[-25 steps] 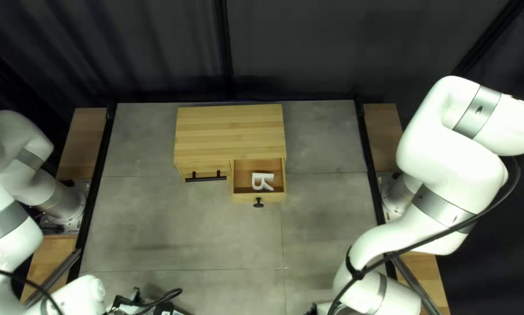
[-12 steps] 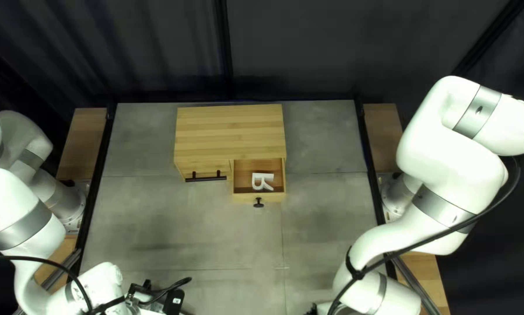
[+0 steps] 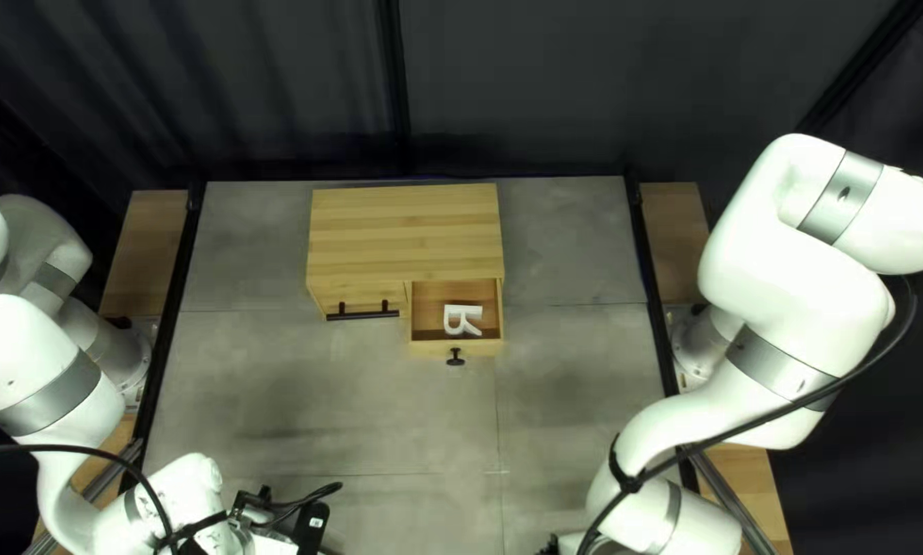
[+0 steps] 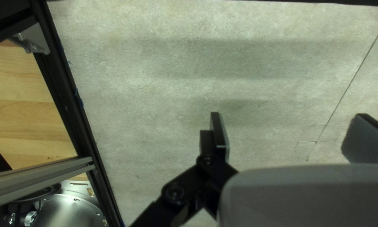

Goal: Open drawers and place objects into drawer and close

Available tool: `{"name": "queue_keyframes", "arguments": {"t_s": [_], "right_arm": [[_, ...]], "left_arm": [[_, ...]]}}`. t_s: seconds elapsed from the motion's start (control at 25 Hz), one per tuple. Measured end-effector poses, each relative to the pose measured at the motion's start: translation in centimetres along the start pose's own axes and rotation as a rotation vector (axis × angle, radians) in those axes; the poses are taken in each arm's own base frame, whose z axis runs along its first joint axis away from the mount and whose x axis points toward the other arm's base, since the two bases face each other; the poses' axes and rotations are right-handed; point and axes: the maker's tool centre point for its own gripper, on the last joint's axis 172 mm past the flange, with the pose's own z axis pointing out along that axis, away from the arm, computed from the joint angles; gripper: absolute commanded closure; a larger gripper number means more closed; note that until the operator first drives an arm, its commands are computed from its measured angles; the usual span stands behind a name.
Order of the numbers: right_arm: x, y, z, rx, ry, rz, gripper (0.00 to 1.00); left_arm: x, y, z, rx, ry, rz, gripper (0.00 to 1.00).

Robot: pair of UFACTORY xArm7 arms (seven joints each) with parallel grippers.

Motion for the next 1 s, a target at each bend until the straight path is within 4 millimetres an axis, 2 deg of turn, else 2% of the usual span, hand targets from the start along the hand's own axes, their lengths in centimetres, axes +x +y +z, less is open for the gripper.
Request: {"name": "queue_keyframes", "arguments": {"t_s": [0.12, 0.24, 0.36, 0.48, 0.64, 0.88, 1.0], "right_arm": [[0.0, 0.0, 0.0, 0.000, 0.000, 0.000, 0.00], [0.0, 0.0, 0.0, 0.000, 0.000, 0.000, 0.00], [0.0, 0.0, 0.0, 0.000, 0.000, 0.000, 0.00], [0.0, 0.0, 0.0, 0.000, 0.000, 0.000, 0.00], [0.0, 0.0, 0.0, 0.000, 0.000, 0.000, 0.00], [0.0, 0.0, 0.0, 0.000, 0.000, 0.000, 0.00], [0.0, 0.0, 0.0, 0.000, 0.000, 0.000, 0.00]], "left_arm": [[0.2, -0.2, -0.9, -0.004, 0.008, -0.001, 1.00], [0.4, -0.7, -2.6, -0.003, 0.012, -0.006, 1.00], [0.5, -1.8, -5.3, 0.002, 0.021, -0.013, 1.00], [0.5, -3.8, -8.2, 0.007, 0.032, -0.028, 1.00], [0.3, -8.9, -12.2, 0.012, 0.033, -0.070, 1.00], [-1.1, -20.8, -19.0, 0.029, -0.005, -0.174, 1.00], [-0.3, -24.7, -21.5, 0.044, -0.014, -0.224, 1.00]]}}
